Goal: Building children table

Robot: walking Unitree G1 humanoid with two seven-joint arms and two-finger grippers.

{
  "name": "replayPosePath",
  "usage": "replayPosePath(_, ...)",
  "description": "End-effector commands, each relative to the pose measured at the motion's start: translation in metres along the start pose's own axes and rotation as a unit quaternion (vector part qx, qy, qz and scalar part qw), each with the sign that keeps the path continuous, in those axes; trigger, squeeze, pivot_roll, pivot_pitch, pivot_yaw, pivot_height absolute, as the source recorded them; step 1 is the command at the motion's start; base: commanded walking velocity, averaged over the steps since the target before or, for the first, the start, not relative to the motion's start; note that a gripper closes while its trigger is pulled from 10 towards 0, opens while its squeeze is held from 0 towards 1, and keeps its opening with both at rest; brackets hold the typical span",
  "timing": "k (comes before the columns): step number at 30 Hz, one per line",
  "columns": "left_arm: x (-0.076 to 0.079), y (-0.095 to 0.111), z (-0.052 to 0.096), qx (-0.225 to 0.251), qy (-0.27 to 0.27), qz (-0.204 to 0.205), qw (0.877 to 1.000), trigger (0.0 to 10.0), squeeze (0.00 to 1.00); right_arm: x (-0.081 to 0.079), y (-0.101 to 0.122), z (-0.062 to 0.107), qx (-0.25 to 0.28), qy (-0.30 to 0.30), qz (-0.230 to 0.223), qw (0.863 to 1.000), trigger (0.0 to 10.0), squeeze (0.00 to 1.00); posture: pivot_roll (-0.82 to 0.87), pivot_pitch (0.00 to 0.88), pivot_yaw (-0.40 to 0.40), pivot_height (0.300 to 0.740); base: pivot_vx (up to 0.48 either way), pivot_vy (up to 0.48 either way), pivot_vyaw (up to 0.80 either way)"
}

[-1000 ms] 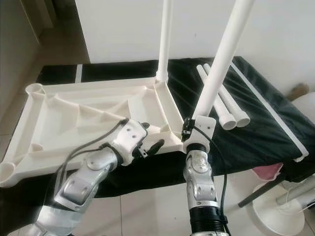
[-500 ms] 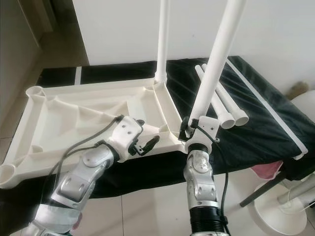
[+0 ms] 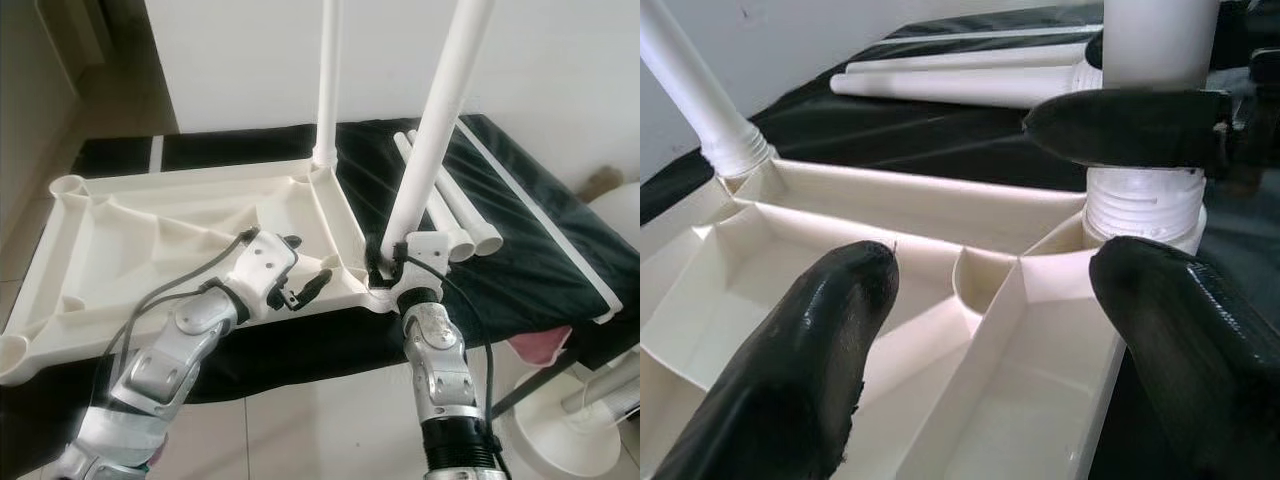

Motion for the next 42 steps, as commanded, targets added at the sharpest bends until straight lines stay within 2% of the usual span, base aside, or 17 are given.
replayPosePath(1, 0.007, -0.002, 0.002, 0.001, -0.023, 0.008, 1.0, 10.0, 0.0, -0.003, 0.002, -0.002, 0.002, 0.037, 0.009, 0.999, 10.0, 0.0, -0.02, 0.0, -0.033, 0.74, 0.0, 0.0, 0.0)
replayPosePath(6, 0.012, 0.001, 0.003, 0.013, -0.041, 0.012, 0.999, 10.0, 0.0, 0.0, 0.004, -0.006, -0.009, 0.093, 0.025, 0.995, 10.0, 0.0, -0.02, 0.0, -0.03, 0.74, 0.0, 0.0, 0.0)
replayPosePath(9, 0.012, 0.002, 0.003, 0.013, -0.046, 0.014, 0.999, 10.0, 0.0, 0.002, 0.005, -0.009, -0.012, 0.103, 0.023, 0.994, 10.0, 0.0, -0.02, 0.0, -0.029, 0.74, 0.0, 0.0, 0.0)
replayPosePath(14, 0.015, -0.004, 0.004, 0.0, -0.055, -0.017, 0.998, 10.0, 0.0, 0.002, -0.001, -0.012, -0.028, 0.149, 0.025, 0.988, 9.9, 0.0, -0.01, 0.0, -0.021, 0.74, 0.0, 0.0, 0.0)
replayPosePath(15, 0.015, -0.004, 0.005, 0.0, -0.057, -0.018, 0.998, 10.0, 0.0, 0.0, -0.004, -0.011, -0.034, 0.16, 0.026, 0.986, 4.7, 0.0, -0.01, 0.0, -0.021, 0.74, 0.0, 0.0, 0.0)
replayPosePath(16, 0.015, -0.003, 0.005, 0.001, -0.057, -0.017, 0.998, 10.0, 0.0, -0.001, -0.006, -0.01, -0.037, 0.169, 0.026, 0.985, 4.7, 0.0, -0.01, 0.0, -0.021, 0.74, 0.0, 0.0, 0.0)
replayPosePath(17, 0.015, -0.003, 0.006, 0.002, -0.057, -0.017, 0.998, 10.0, 0.0, -0.001, -0.008, -0.009, -0.041, 0.174, 0.028, 0.984, 0.8, 0.0, -0.01, 0.0, -0.023, 0.74, 0.0, 0.0, 0.0)
replayPosePath(18, 0.014, -0.003, 0.006, 0.002, -0.056, -0.017, 0.998, 10.0, 0.0, -0.001, -0.01, -0.009, -0.044, 0.174, 0.025, 0.983, 0.0, 0.0, -0.01, 0.0, -0.024, 0.74, 0.0, 0.0, 0.0)
replayPosePath(28, 0.015, 0.0, 0.005, 0.005, -0.058, -0.018, 0.998, 10.0, 0.0, -0.003, -0.023, -0.002, -0.061, 0.185, 0.021, 0.981, 0.0, 0.0, -0.02, 0.0, -0.023, 0.74, 0.0, 0.0, 0.0)
replayPosePath(29, 0.015, 0.0, 0.005, 0.005, -0.058, -0.019, 0.998, 10.0, 0.0, -0.002, -0.024, -0.003, -0.062, 0.178, 0.019, 0.982, 3.1, 0.0, -0.02, 0.0, -0.023, 0.74, 0.0, 0.0, 0.0)
replayPosePath(30, 0.015, 0.0, 0.005, 0.005, -0.058, -0.019, 0.998, 10.0, 0.0, -0.002, -0.024, -0.003, -0.062, 0.178, 0.019, 0.982, 3.1, 0.0, -0.02, 0.0, -0.023, 0.74, 0.0, 0.0, 0.0)
replayPosePath(31, 0.016, 0.0, 0.005, 0.005, -0.06, -0.017, 0.998, 10.0, 0.0, -0.001, -0.025, -0.003, -0.063, 0.175, 0.018, 0.982, 10.0, 0.0, -0.02, 0.0, -0.022, 0.74, 0.0, 0.0, 0.0)
replayPosePath(37, 0.019, 0.0, 0.005, 0.006, -0.066, -0.015, 0.998, 10.0, 0.0, -0.003, -0.028, -0.005, -0.066, 0.156, 0.011, 0.985, 10.0, 0.0, -0.02, 0.0, -0.028, 0.74, 0.0, 0.0, 0.0)
replayPosePath(42, 0.022, -0.001, 0.005, 0.006, -0.069, -0.013, 0.998, 10.0, 0.0, 0.003, -0.027, -0.007, -0.058, 0.111, 0.005, 0.992, 10.0, 0.0, -0.02, 0.0, -0.035, 0.74, 0.0, 0.0, 0.0)
Point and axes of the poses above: a point about 5 cm out from each wrist's last joint towards the gripper, its own z axis pointing back from the gripper into the wrist, its own y axis along the axis of the wrist's last joint, x = y × z, the point moved 6 cm from there along -z, pointing out of the wrist towards the gripper, and after that the axes turned 4 degrees about -z, right-handed, at the moved point
